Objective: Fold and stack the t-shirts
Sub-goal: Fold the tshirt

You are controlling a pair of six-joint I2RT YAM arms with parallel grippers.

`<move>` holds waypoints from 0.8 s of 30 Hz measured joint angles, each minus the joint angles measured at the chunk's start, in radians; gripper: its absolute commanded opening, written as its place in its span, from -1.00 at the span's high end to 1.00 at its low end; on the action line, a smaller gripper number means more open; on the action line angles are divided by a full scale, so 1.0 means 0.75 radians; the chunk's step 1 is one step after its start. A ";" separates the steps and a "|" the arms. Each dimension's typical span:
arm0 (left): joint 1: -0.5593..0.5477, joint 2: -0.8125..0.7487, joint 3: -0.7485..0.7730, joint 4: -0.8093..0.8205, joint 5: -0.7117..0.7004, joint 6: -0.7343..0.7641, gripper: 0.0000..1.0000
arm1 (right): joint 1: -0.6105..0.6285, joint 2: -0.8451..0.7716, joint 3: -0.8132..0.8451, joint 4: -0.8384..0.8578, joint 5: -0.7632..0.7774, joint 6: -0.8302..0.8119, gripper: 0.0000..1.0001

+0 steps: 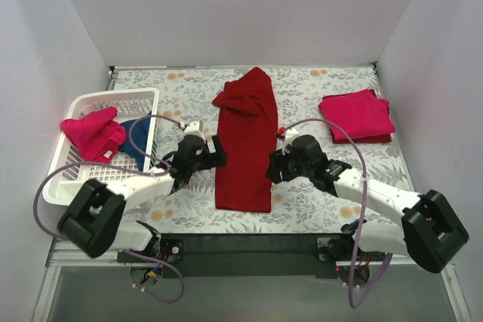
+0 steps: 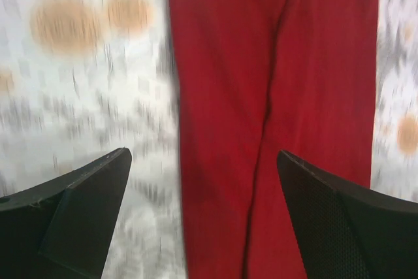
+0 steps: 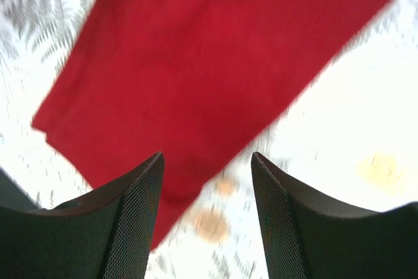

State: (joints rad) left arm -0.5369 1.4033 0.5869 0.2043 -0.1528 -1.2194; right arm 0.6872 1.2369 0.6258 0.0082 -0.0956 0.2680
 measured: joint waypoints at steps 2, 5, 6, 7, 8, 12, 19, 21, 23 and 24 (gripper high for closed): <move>-0.075 -0.125 -0.094 -0.105 -0.023 -0.062 -0.70 | 0.034 -0.084 -0.075 -0.033 0.026 0.043 -0.02; -0.169 -0.391 -0.187 -0.253 -0.036 -0.162 -0.68 | 0.087 -0.190 -0.162 -0.091 0.064 0.119 -0.01; -0.188 -0.453 -0.196 -0.283 -0.038 -0.188 -0.65 | 0.108 -0.208 -0.179 -0.102 0.075 0.143 -0.01; -0.204 -0.507 -0.200 -0.311 -0.038 -0.217 -0.65 | 0.129 -0.216 -0.190 -0.112 0.081 0.170 -0.01; -0.221 -0.542 -0.200 -0.337 -0.037 -0.243 -0.64 | 0.152 -0.218 -0.196 -0.115 0.091 0.194 -0.01; -0.268 -0.535 -0.201 -0.435 -0.031 -0.319 -0.52 | 0.239 -0.203 -0.212 -0.110 0.126 0.281 -0.01; -0.295 -0.393 -0.179 -0.624 -0.030 -0.385 -0.50 | 0.343 -0.111 -0.223 -0.087 0.162 0.384 -0.01; -0.302 -0.358 -0.148 -0.682 -0.027 -0.394 -0.43 | 0.356 -0.089 -0.223 -0.082 0.163 0.401 -0.01; -0.307 -0.334 -0.113 -0.727 -0.015 -0.400 -0.35 | 0.363 -0.069 -0.223 -0.076 0.161 0.409 -0.01; -0.309 -0.327 -0.104 -0.744 -0.006 -0.404 -0.30 | 0.367 -0.060 -0.223 -0.074 0.159 0.412 0.00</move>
State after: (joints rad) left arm -0.7685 1.1584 0.5091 -0.3538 -0.1574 -1.5223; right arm 0.9623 1.1919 0.4587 -0.0471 0.0235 0.5770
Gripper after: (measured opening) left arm 0.696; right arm 0.506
